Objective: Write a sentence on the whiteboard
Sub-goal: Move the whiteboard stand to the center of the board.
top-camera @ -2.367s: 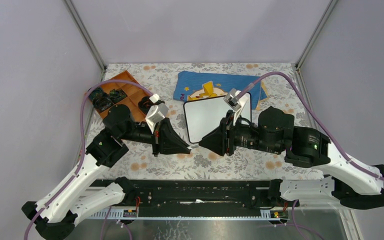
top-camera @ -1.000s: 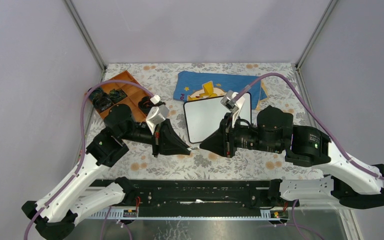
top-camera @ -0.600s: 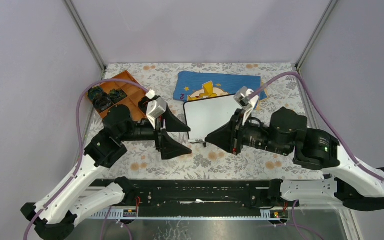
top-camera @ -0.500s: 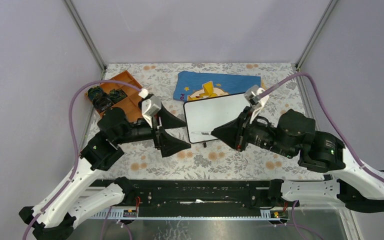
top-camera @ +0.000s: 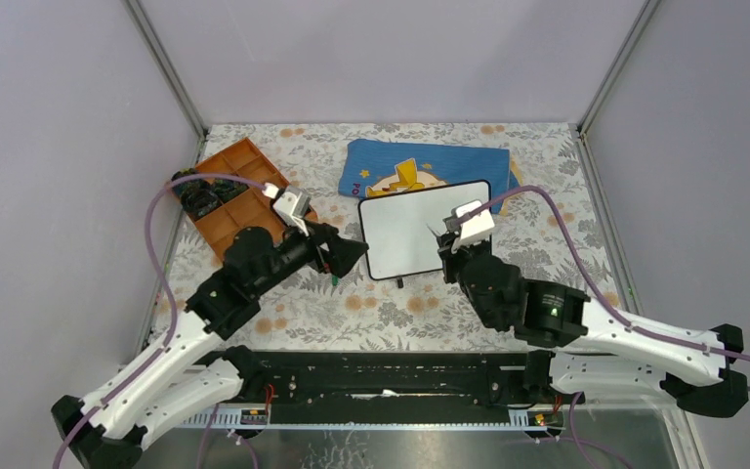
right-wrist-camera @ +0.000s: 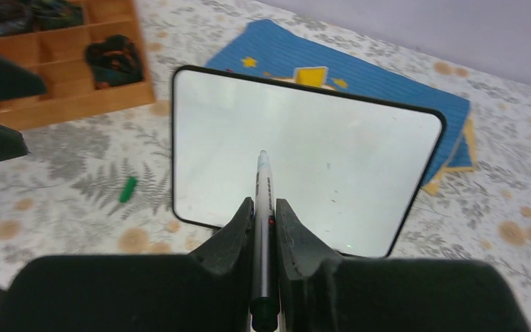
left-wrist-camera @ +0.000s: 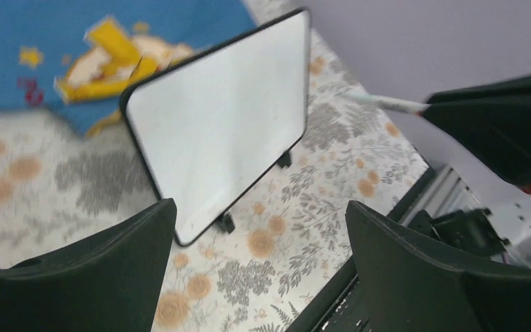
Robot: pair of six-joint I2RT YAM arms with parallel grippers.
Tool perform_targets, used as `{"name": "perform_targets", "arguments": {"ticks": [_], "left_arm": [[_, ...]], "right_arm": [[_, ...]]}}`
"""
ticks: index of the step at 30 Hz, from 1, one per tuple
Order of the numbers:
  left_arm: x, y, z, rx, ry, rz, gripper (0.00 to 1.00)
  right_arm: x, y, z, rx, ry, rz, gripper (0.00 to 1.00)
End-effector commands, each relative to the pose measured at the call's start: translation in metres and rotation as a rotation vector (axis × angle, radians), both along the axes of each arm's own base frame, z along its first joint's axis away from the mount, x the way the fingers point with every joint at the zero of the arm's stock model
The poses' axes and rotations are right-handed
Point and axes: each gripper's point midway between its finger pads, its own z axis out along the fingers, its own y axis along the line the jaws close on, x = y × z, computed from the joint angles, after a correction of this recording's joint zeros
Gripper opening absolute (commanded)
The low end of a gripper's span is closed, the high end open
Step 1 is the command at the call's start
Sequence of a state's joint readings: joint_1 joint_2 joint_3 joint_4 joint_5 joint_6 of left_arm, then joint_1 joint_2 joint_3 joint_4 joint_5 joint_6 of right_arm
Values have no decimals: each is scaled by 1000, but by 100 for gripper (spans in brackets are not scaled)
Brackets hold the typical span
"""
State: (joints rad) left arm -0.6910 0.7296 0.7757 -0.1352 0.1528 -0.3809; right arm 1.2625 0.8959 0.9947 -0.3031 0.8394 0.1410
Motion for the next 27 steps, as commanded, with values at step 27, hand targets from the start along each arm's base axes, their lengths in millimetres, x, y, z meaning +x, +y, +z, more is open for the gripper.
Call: {"name": "perform_targets", "arguments": {"ticks": [27], "left_arm": [[28,-104,-238,392,421,546,59]], "right_arm": [[-3,-110,6,210,-63,-354,0]]}}
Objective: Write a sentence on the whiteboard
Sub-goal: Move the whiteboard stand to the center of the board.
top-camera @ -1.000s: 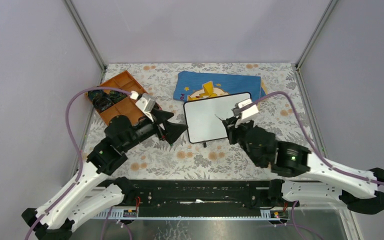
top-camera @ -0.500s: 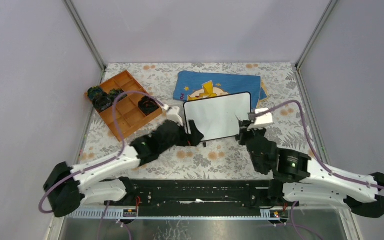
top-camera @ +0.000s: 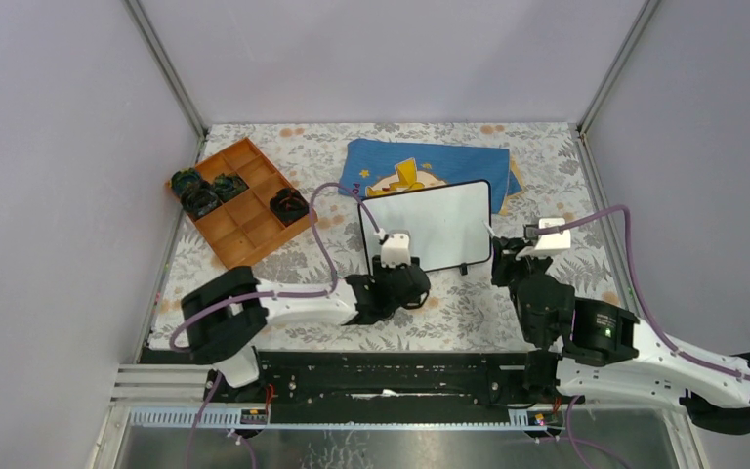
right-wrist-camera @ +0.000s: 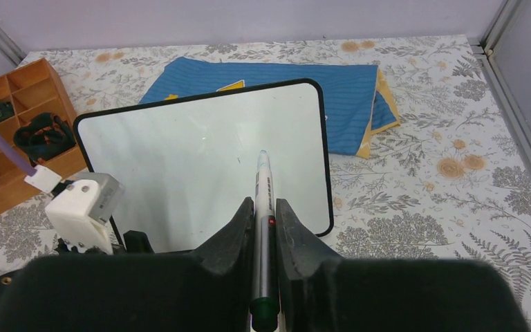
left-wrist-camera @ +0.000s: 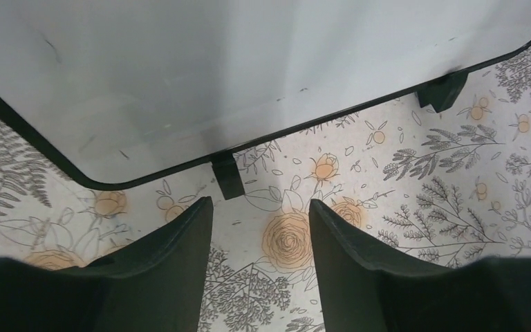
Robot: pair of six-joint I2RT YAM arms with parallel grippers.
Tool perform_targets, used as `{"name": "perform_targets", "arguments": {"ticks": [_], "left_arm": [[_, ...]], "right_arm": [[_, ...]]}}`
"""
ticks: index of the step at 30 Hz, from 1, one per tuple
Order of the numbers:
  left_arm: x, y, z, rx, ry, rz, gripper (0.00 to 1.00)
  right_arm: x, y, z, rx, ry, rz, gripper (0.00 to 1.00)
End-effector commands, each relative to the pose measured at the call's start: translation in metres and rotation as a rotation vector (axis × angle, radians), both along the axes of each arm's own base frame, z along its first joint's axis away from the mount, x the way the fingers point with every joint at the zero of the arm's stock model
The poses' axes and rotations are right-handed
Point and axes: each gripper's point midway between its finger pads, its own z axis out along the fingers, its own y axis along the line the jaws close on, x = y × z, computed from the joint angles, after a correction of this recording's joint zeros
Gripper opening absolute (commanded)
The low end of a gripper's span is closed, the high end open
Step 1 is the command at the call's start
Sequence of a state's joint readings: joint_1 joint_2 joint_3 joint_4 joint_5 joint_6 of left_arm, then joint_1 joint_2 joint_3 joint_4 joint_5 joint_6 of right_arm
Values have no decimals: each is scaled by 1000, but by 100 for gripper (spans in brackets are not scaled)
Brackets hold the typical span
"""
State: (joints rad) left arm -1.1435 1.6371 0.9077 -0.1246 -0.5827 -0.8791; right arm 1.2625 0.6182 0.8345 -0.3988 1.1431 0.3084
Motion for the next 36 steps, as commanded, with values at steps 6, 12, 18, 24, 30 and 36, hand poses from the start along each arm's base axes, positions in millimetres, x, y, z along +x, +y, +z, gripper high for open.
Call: {"name": "perform_targets", "arguments": {"ticks": [6,12,18,24,30,36], "left_arm": [[13,0,-13,79,-39,105,54],[13,6,-23,124,-37,109,48],[17,11,-30,155,-41,122,44],[25,12,-33,160,-51,130,40],[28,10,-37,177,-55,127,34],[26,18,-38,188,-57,136,27]], "right_arm": [[-3,-15,19,67,-24,-29,0],[-3,-13,20,68,-25,-21,0],[-2,-10,20,63,-25,-12,0],[-3,-9,20,71,-22,-2,0],[-3,-8,20,71,-19,2,0],[-3,-6,19,69,-13,9,0]]}}
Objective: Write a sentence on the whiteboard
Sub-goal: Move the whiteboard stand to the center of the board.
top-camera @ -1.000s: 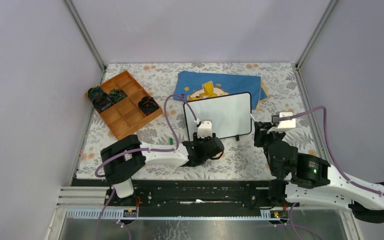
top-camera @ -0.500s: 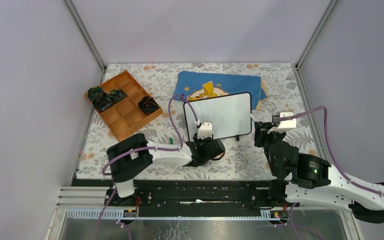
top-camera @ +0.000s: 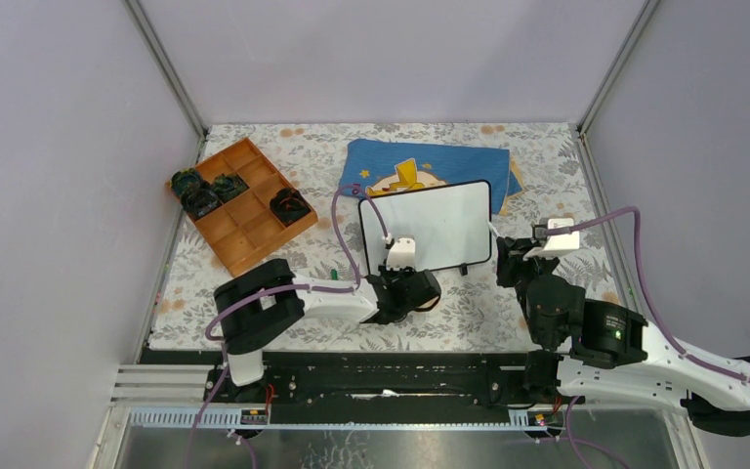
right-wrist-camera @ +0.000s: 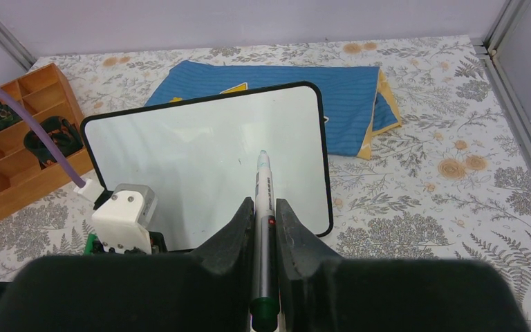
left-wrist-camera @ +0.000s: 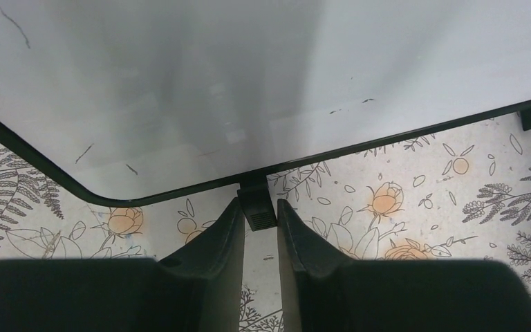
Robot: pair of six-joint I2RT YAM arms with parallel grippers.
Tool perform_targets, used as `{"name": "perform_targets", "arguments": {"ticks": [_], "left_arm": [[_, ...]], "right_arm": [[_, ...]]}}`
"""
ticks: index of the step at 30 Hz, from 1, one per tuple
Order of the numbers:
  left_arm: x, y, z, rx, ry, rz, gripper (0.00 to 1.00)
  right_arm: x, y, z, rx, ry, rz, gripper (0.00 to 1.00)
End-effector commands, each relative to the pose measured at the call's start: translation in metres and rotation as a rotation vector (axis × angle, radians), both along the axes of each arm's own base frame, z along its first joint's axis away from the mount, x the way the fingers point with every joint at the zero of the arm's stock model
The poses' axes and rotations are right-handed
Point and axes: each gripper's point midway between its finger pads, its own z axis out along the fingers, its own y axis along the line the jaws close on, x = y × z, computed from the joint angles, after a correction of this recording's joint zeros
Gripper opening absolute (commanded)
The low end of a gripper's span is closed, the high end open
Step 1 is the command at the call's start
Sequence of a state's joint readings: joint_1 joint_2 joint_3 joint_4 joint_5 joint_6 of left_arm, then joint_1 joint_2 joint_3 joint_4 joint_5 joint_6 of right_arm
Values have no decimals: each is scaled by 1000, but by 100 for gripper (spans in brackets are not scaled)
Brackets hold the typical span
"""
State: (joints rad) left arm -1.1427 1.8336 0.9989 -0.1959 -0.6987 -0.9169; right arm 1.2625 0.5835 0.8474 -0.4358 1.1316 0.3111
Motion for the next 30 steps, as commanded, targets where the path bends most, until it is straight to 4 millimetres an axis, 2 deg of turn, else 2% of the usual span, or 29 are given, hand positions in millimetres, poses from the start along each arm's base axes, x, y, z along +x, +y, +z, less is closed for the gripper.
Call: {"name": "perform_targets", "arguments": {"ticks": [1,11,15,19,20,30], "left_arm": [[10,10,7,19,-56,42,26],[-1,31,4,12,-42,64,16],[-7,40,0,10,-30,72,15],[-13,40,0,2,-24,59,16],[-15,39,1,0,-24,52,19],[-27,31,23,-78,-35,-7,66]], "right_arm": [[0,2,15,55,-12,-2,0],[0,5,11,53,2,6,0],[0,8,10,56,6,12,0],[0,11,9,50,11,18,0],[0,12,9,49,12,19,0],[0,18,8,47,23,34,0]]}}
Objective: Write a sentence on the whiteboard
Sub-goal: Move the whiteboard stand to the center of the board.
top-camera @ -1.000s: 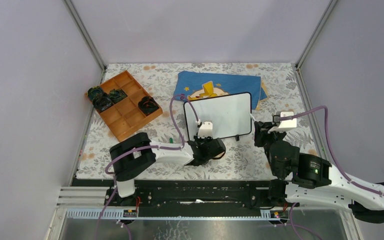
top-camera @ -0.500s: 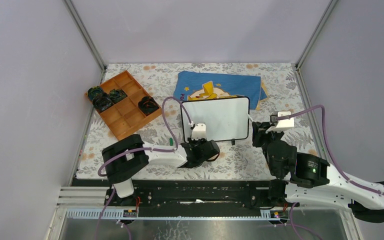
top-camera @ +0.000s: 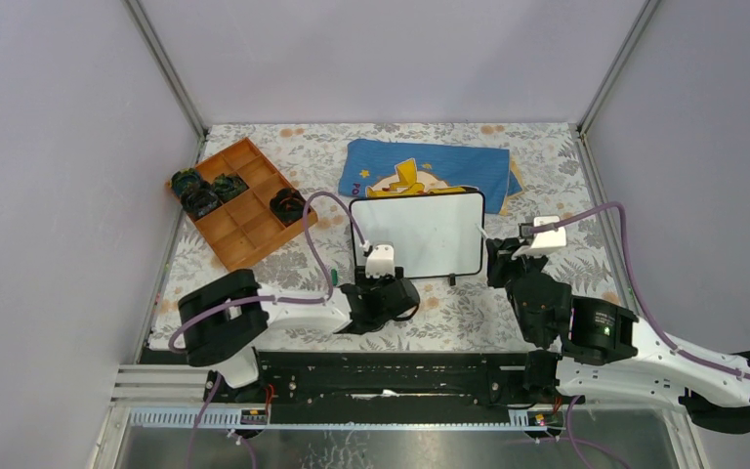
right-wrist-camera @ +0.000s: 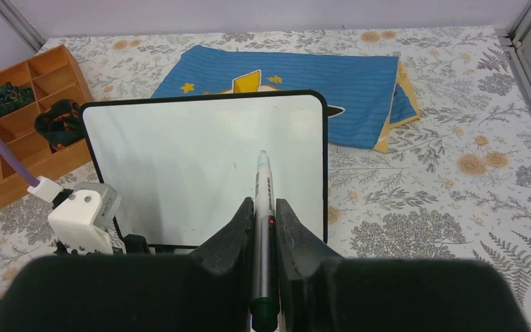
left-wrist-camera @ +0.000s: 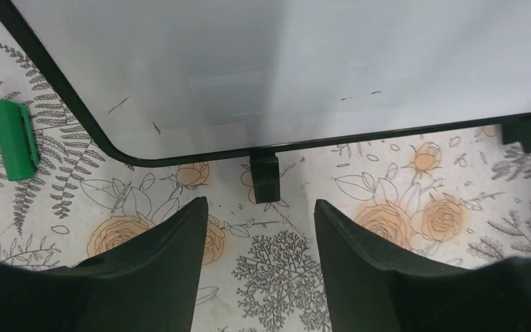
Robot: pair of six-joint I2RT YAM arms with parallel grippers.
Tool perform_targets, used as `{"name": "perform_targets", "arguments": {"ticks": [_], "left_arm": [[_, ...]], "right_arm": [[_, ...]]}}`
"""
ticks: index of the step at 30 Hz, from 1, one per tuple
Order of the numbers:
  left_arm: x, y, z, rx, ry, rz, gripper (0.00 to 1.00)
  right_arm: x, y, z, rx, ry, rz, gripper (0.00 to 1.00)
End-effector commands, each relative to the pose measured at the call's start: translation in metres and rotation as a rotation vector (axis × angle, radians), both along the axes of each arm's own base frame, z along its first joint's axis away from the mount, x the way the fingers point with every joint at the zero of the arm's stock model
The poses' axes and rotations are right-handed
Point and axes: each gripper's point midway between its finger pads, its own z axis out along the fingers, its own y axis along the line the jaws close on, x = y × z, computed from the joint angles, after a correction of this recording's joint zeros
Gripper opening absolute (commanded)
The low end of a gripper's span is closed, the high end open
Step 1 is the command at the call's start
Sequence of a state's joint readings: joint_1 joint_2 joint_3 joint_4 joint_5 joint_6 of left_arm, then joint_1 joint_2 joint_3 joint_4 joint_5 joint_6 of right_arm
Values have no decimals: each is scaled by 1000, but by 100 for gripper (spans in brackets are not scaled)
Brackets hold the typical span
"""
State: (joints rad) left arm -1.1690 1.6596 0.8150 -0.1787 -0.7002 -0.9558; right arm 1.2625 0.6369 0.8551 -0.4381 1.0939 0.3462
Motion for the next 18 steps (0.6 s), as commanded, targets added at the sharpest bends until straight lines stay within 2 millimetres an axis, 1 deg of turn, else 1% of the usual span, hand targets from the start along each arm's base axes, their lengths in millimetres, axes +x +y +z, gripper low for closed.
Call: {"name": "perform_targets", "arguments": {"ticks": [1,3,6,8,11,13,15,16,18], "left_arm": [[-2,-3,20,-56,-38,-11,69],[-9,0,31,-79,-44,-21,75],[-17,10,59,-122,-81,-31,81],[-19,20,85,-169,-121,-35,84],[-18,33,135,-249,-223,-67,89],[-11,45,169,-267,-299,-85,91],[2,57,196,-263,-345,-103,92],[11,63,205,-267,-352,-117,93],[32,78,218,-288,-340,-118,94]], "right_arm": [[-1,2,15,55,-5,3,0],[-1,2,16,56,-4,11,0],[-3,6,18,57,-4,40,0],[-3,10,21,56,-11,64,0],[-4,19,24,61,-23,103,0],[-3,25,27,65,-37,121,0],[-2,32,31,73,-49,142,0],[-2,36,32,79,-54,153,0],[0,46,36,84,-64,172,0]]}}
